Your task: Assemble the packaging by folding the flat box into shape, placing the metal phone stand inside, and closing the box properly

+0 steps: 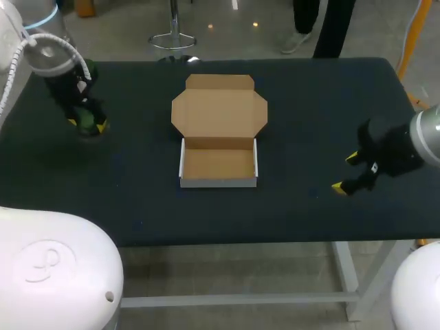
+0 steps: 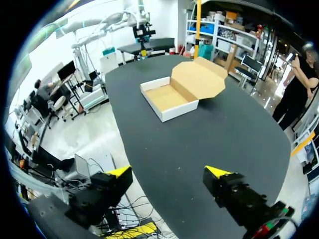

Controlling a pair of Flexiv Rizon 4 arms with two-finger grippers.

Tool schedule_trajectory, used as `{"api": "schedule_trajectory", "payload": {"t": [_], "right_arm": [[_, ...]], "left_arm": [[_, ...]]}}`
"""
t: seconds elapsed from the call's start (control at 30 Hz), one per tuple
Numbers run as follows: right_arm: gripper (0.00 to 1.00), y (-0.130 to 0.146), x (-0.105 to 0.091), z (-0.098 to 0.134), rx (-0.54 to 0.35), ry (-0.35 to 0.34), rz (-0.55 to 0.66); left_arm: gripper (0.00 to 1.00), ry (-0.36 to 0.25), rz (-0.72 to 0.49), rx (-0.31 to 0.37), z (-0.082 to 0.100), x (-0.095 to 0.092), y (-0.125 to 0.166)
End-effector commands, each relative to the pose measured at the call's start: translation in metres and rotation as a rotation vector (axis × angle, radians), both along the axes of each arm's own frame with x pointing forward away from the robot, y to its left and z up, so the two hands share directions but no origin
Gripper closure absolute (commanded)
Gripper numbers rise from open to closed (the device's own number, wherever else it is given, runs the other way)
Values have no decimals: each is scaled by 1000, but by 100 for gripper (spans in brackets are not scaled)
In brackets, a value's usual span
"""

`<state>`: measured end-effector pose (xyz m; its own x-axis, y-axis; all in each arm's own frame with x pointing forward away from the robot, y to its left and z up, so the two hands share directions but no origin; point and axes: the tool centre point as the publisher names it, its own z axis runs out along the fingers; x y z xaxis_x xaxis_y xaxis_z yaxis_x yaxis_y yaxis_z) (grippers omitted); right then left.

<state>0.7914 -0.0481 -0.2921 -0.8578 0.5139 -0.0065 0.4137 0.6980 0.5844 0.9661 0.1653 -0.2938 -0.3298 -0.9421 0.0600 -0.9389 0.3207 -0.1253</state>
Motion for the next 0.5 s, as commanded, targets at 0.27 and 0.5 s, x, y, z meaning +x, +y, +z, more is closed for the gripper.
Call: {"api": "schedule_trajectory", "payload": {"t": [0.27, 0.5], "right_arm": [[0, 18, 25, -19, -25, 25, 44], [0, 20, 28, -21, -23, 30, 37]], "left_arm": [[100, -46, -11, 0, 8, -17, -5], [100, -47, -27, 11, 11, -24, -16]]}}
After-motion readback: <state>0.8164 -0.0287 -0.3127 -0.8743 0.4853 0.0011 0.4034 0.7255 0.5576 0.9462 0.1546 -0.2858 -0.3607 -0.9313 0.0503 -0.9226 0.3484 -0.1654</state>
